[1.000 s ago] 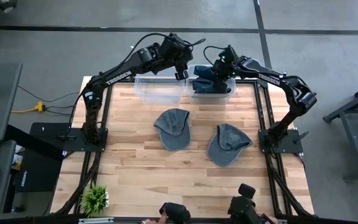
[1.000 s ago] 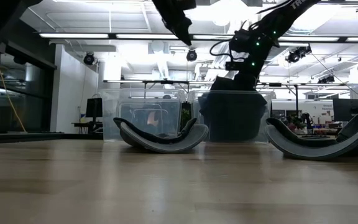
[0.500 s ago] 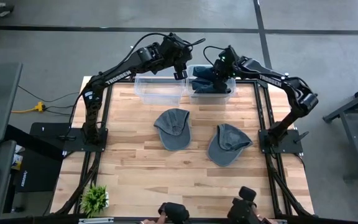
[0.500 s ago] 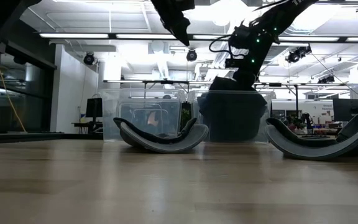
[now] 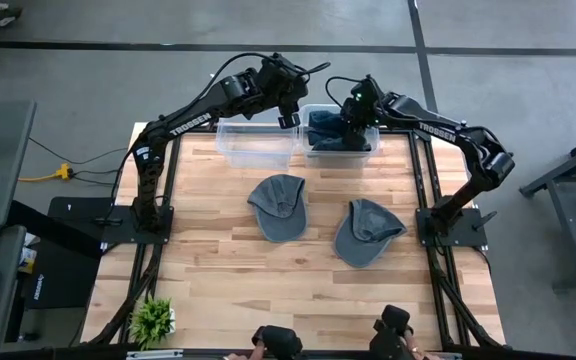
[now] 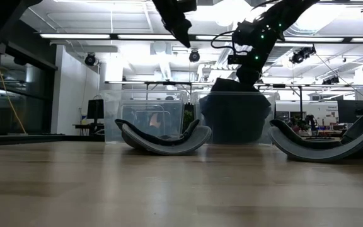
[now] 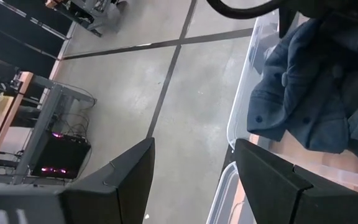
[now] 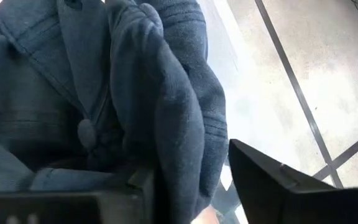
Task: Pick & Place hat
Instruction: Put the blue cap into the right transparent bin
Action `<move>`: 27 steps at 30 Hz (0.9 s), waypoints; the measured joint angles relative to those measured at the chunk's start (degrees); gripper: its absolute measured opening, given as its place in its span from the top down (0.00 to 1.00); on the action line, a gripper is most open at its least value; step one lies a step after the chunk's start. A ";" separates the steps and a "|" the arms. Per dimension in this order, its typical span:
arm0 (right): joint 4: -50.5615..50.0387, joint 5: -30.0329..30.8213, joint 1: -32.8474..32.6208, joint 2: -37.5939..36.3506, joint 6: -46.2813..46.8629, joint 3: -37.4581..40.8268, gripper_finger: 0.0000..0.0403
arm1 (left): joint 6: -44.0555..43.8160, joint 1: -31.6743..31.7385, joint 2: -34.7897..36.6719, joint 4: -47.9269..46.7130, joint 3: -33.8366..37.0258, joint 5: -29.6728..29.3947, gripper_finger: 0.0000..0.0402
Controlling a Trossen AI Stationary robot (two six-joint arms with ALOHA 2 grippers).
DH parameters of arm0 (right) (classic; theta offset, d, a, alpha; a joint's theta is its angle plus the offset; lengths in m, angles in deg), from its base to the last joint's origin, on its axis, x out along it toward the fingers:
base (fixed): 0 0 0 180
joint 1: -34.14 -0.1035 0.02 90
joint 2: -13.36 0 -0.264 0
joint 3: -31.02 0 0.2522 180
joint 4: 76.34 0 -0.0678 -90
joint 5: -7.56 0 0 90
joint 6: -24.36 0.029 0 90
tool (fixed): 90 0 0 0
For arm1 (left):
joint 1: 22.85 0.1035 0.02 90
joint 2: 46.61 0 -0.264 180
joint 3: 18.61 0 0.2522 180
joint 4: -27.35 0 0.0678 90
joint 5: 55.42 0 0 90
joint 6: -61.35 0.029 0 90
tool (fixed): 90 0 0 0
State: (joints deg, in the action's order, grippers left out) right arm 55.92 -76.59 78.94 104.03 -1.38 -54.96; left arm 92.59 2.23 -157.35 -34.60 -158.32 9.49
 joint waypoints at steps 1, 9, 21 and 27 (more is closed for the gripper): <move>-0.11 0.02 -0.08 -0.04 0.02 0.00 0.58 | 0.00 0.00 0.00 -0.24 -0.01 -0.03 0.46; -1.73 0.30 -0.24 -0.11 0.18 0.00 0.45 | 0.22 0.00 0.00 -0.57 0.00 -2.55 0.46; -2.23 0.64 -0.22 -5.59 -0.21 0.00 0.43 | 0.39 0.00 0.00 -0.89 0.00 -2.57 0.46; -3.05 -0.26 -0.24 -9.29 -0.21 0.00 0.43 | 0.25 0.00 0.00 -0.87 -0.02 -2.53 0.46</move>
State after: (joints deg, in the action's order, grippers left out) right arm 52.87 -76.85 78.70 94.74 -1.59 -54.96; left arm 92.84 2.23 -157.35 -35.47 -158.34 6.97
